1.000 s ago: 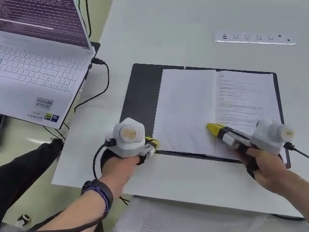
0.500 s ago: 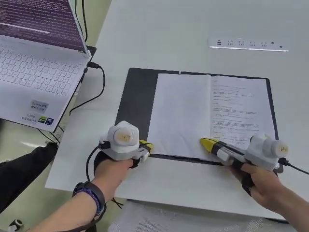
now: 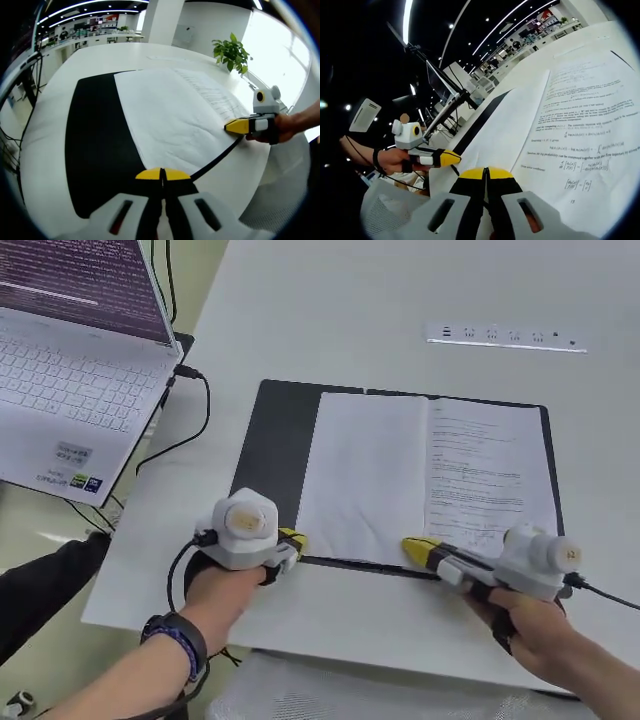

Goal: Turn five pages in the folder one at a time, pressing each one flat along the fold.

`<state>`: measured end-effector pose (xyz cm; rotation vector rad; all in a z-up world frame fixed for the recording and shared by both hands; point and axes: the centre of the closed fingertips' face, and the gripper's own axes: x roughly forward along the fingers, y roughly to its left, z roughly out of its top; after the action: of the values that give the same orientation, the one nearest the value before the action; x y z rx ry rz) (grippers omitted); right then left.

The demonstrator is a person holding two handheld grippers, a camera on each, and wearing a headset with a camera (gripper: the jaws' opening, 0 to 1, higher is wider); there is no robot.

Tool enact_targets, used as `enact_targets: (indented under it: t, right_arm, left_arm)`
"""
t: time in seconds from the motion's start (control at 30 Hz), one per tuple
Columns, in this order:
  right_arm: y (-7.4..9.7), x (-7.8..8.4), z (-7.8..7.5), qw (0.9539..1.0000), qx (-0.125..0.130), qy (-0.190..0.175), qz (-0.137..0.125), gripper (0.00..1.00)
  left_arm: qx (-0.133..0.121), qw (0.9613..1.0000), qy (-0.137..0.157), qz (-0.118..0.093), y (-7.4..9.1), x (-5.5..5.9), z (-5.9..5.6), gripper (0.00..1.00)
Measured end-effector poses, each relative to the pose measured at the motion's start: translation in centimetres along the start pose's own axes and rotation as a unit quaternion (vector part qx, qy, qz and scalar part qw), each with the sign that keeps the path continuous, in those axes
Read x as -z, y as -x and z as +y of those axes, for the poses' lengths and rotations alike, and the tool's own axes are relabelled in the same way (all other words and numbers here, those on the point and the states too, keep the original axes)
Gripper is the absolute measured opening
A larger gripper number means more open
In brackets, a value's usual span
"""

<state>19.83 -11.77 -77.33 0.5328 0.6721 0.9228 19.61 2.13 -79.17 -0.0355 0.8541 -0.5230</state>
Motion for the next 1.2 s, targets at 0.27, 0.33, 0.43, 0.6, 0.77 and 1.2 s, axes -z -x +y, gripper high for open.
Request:
enact_targets:
  t: [0.27, 0.33, 0.43, 0.6, 0.77, 1.2]
  right_arm:
    - [0.0, 0.4, -0.2, 0.9999, 0.012, 0.002, 0.006, 0.0]
    - [0.0, 0.4, -0.2, 0.9999, 0.015, 0.002, 0.007, 0.0]
    - [-0.1, 0.5, -0.2, 0.9998, 0.018, -0.001, 0.008, 0.0]
    - [-0.1, 0.5, -0.1, 0.9996, 0.023, -0.001, 0.014, 0.0]
    - [0.0, 0.5, -0.1, 0.9995, 0.03, -0.008, 0.012, 0.0]
    - [2.7, -0.7, 0.4, 0.9991, 0.038, 0.017, 0.009, 0.17]
  left_arm:
    - [-0.004, 0.9999, 0.003, -0.009, 0.0, 0.0, 0.0, 0.0]
    - [-0.006, 0.9999, 0.005, -0.01, 0.0, 0.0, 0.0, 0.0]
    - [-0.009, 0.9998, 0.008, -0.013, 0.0, 0.0, 0.0, 0.0]
    - [-0.014, 0.9996, 0.018, -0.015, 0.1, 0.1, -0.1, 0.0]
    - [-0.013, 0.9989, 0.043, -0.016, 0.2, 0.1, 0.0, 0.0]
    - [-0.004, 0.999, 0.035, -0.026, 1.1, -0.7, -1.8, 0.16]
